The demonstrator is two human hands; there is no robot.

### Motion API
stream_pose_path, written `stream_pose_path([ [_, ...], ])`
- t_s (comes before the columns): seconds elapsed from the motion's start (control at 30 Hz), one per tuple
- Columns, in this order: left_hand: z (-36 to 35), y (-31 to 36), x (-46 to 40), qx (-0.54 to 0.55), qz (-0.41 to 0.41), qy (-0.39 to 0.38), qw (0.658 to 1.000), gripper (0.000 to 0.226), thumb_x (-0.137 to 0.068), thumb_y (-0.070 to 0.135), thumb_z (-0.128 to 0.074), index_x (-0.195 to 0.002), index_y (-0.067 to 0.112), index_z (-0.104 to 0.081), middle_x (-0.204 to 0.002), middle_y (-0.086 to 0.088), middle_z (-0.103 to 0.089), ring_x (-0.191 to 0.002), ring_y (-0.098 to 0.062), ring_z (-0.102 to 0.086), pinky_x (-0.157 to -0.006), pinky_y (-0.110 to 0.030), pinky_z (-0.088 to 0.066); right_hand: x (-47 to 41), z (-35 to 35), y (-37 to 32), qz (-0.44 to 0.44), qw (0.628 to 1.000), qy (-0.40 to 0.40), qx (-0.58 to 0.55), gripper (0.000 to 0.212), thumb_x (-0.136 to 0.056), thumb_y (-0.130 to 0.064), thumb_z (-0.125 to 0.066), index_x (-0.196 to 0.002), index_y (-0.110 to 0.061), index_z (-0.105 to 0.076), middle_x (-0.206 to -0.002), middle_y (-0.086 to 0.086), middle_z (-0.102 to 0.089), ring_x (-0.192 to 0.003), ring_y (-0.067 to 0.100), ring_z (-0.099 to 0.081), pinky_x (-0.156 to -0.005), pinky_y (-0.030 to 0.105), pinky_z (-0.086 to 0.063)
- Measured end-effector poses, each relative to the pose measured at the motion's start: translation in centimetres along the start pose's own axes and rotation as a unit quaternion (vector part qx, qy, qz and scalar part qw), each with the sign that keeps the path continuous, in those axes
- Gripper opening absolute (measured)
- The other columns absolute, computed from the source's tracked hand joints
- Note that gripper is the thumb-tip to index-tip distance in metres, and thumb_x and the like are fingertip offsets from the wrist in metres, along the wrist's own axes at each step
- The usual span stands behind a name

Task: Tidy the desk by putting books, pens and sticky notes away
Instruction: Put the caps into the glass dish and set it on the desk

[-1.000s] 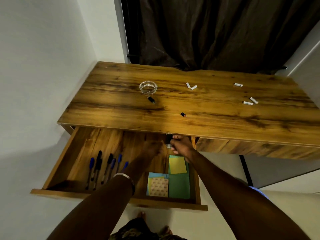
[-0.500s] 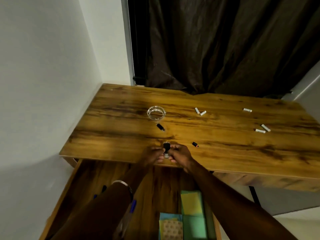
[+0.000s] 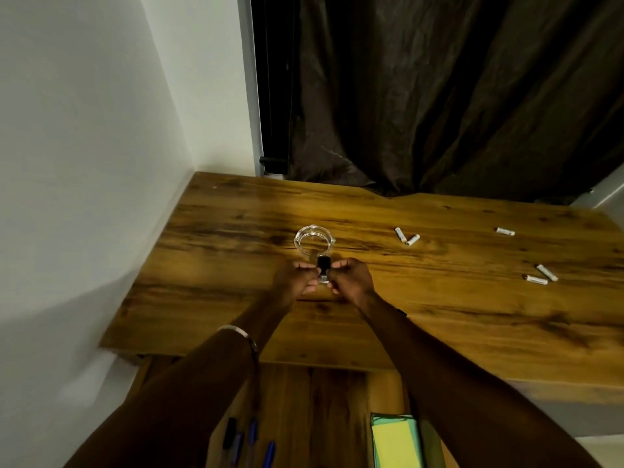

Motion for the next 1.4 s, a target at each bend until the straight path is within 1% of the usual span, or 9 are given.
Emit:
stream_pose_path([
  [0.1,0.4,1.3,-2.4,-0.008,-0.013,0.016,1.000,0.006,-0.086,0.001,-0.064,-0.083,0.005,-0.063,-0.076,-0.008,-0.062,-0.062,-0.012,-0.061,-0.048,-0.014,-0.052,-2.5,-0.6,-1.1,0.009,1.000,0.027,0.005,0.020,-0.078,-0.005,-0.071,-0.072,-0.021,-0.060,-0.075,0.012,-0.070,-0.058,0.023,-0.064,-0.060,0.037,-0.053],
  [0.23,1.1,2.7,-5.5,-0.057,-0.018,0.039,0.997,0.018,-0.087,0.001,-0.063,-0.104,-0.006,-0.064,-0.068,-0.005,-0.059,-0.053,-0.009,-0.059,-0.046,-0.012,-0.049,-6.1,-1.7,-1.6,0.006,0.998,0.048,0.027,0.024,-0.073,-0.008,-0.075,-0.066,-0.027,-0.062,-0.086,0.008,-0.074,-0.080,0.028,-0.072,-0.077,0.044,-0.059],
  [0.33,1.7,3.0,-8.4,-0.102,-0.016,0.059,0.993,0.012,-0.084,0.005,-0.067,-0.096,0.001,-0.067,-0.065,-0.005,-0.061,-0.057,-0.012,-0.059,-0.051,-0.018,-0.051,-7.8,-2.7,-2.1,-0.012,0.999,0.048,0.015,0.026,-0.074,-0.008,-0.077,-0.066,-0.027,-0.061,-0.090,0.006,-0.074,-0.085,0.026,-0.071,-0.080,0.043,-0.059],
  [0.7,2.3,2.5,-12.0,-0.185,-0.002,0.085,0.979,0.009,-0.084,0.007,-0.064,-0.086,0.003,-0.071,-0.077,-0.016,-0.068,-0.065,-0.025,-0.065,-0.076,-0.041,-0.059,-10.8,-3.7,-2.1,-0.019,0.992,0.020,0.120,0.021,-0.081,-0.011,-0.066,-0.099,-0.016,-0.075,-0.102,0.003,-0.074,-0.092,0.018,-0.069,-0.082,0.033,-0.058],
  [0.97,2.0,3.5,-11.8,-0.295,-0.011,0.083,0.952,0.023,-0.085,0.017,-0.062,-0.096,-0.001,-0.069,-0.094,-0.021,-0.071,-0.086,-0.034,-0.070,-0.068,-0.039,-0.057,-10.9,-4.9,-2.6,-0.008,0.979,-0.016,0.204,0.024,-0.084,-0.014,-0.065,-0.106,-0.011,-0.073,-0.109,0.009,-0.071,-0.094,0.025,-0.068,-0.074,0.032,-0.055],
  [1.07,1.8,3.6,-11.9,-0.299,-0.008,0.072,0.952,0.031,-0.083,0.024,-0.065,-0.102,0.000,-0.067,-0.096,-0.020,-0.070,-0.087,-0.034,-0.070,-0.070,-0.041,-0.058,-10.7,-4.8,-2.4,-0.016,0.978,-0.023,0.205,0.027,-0.084,-0.014,-0.065,-0.110,-0.009,-0.069,-0.108,0.010,-0.070,-0.086,0.024,-0.067,-0.067,0.032,-0.056],
  [1.17,2.0,3.7,-11.8,-0.288,-0.011,0.072,0.955,0.019,-0.084,0.018,-0.060,-0.093,0.003,-0.069,-0.089,-0.019,-0.071,-0.081,-0.032,-0.070,-0.069,-0.043,-0.059,-10.3,-4.3,-2.5,0.004,0.981,-0.018,0.196,0.025,-0.087,-0.014,-0.063,-0.111,-0.012,-0.069,-0.112,0.007,-0.069,-0.091,0.020,-0.066,-0.056,0.023,-0.048],
  [1.33,2.4,1.6,-10.6,-0.184,-0.016,0.078,0.980,0.021,-0.087,0.014,-0.053,-0.069,0.016,-0.064,-0.068,-0.014,-0.065,-0.061,-0.025,-0.063,-0.064,-0.035,-0.052,-8.3,-1.4,-1.9,0.052,0.976,0.008,0.213,0.022,-0.092,-0.017,-0.057,-0.112,-0.014,-0.065,-0.105,0.005,-0.065,-0.087,0.014,-0.055,-0.056,0.017,-0.039],
  [1.4,2.2,0.6,-9.3,-0.142,0.001,0.069,0.987,0.020,-0.090,0.016,-0.054,-0.071,0.015,-0.062,-0.060,-0.005,-0.061,-0.051,-0.015,-0.057,-0.061,-0.031,-0.049,-8.0,-0.9,0.0,0.042,0.972,-0.003,0.231,0.011,-0.088,-0.022,-0.062,-0.099,-0.021,-0.066,-0.105,0.006,-0.067,-0.094,0.021,-0.062,-0.068,0.024,-0.048],
])
Point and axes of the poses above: each hand's wrist, its own x-axis away from the middle knuckle, its own z-axis out of the back of the hand, y = z × x, the point moved 8 cm from there along -x, towards the middle knuckle
